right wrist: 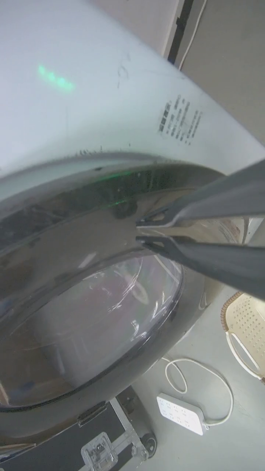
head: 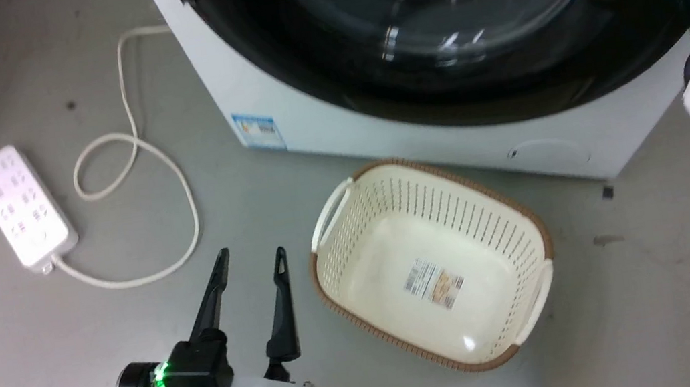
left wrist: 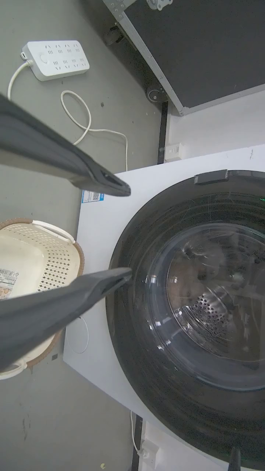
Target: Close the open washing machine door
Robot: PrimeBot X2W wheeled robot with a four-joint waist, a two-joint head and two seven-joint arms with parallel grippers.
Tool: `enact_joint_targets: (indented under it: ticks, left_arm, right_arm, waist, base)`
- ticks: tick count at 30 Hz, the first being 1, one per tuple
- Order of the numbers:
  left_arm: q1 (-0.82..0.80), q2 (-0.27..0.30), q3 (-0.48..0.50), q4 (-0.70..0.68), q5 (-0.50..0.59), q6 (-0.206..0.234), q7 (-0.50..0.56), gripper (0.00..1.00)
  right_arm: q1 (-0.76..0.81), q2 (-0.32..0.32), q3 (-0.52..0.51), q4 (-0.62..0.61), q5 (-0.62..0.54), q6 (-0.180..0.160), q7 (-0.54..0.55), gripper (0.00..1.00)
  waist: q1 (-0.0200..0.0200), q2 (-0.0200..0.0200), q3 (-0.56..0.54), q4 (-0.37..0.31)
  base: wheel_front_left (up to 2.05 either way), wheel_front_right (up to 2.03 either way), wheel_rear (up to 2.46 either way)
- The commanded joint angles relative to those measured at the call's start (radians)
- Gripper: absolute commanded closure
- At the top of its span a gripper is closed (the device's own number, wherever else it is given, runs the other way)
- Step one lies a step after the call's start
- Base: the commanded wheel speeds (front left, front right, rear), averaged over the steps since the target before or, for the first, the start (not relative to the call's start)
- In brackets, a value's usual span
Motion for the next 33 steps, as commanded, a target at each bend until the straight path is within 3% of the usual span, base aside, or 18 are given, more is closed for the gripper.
enact_joint_targets:
  ticks: [1, 6, 12, 18, 19, 22, 33]
  left_arm:
    - [0.015, 0.0, 0.015, 0.011, -0.006, -0.009, -0.004, 0.0]
    - [0.074, 0.005, 0.068, 0.041, -0.018, -0.046, -0.004, 0.0]
    - [0.128, 0.012, 0.107, 0.05, -0.019, -0.067, -0.004, 0.0]
    - [0.153, 0.011, 0.125, 0.051, -0.025, -0.086, -0.004, 0.0]
    - [0.159, 0.011, 0.134, 0.053, -0.035, -0.095, -0.004, 0.0]
    - [0.163, 0.009, 0.137, 0.061, -0.039, -0.108, -0.004, 0.0]
    - [0.159, 0.003, 0.139, 0.125, -0.086, -0.128, -0.004, 0.0]
  right_arm:
    - [0.051, 0.005, 0.019, -0.005, -0.006, -0.001, -0.049, 0.0]
    - [0.238, 0.039, 0.018, -0.072, -0.077, -0.001, -0.134, 0.0]
    - [0.461, 0.132, -0.162, -0.228, -0.182, -0.001, -0.143, 0.0]
    - [0.651, 0.23, -0.33, -0.384, -0.335, -0.001, -0.143, 0.0]
    - [0.715, 0.276, -0.39, -0.437, -0.384, -0.001, -0.143, 0.0]
    - [0.797, 0.331, -0.448, -0.514, -0.455, -0.001, -0.143, 0.0]
    - [1.011, 0.431, -0.541, -0.687, -0.619, -0.001, -0.143, 0.0]
  waist:
    - [0.0, -0.0001, -0.068, -0.027]
    - [0.0, -0.0001, -0.205, -0.093]
    - [0.0, -0.0001, -0.293, -0.145]
    - [0.0, -0.0001, -0.321, -0.168]
    - [0.0, -0.0001, -0.328, -0.173]
    - [0.0, -0.0001, -0.333, -0.177]
    - [0.0, -0.0001, -0.338, -0.175]
  base:
    - [0.0, 0.0, 0.0]
    - [0.0, 0.0, 0.0]
    - [0.0, 0.0, 0.0]
    - [0.0, 0.0, 0.0]
    - [0.0, 0.0, 0.0]
    - [0.0, 0.0, 0.0]
    - [0.0, 0.0, 0.0]
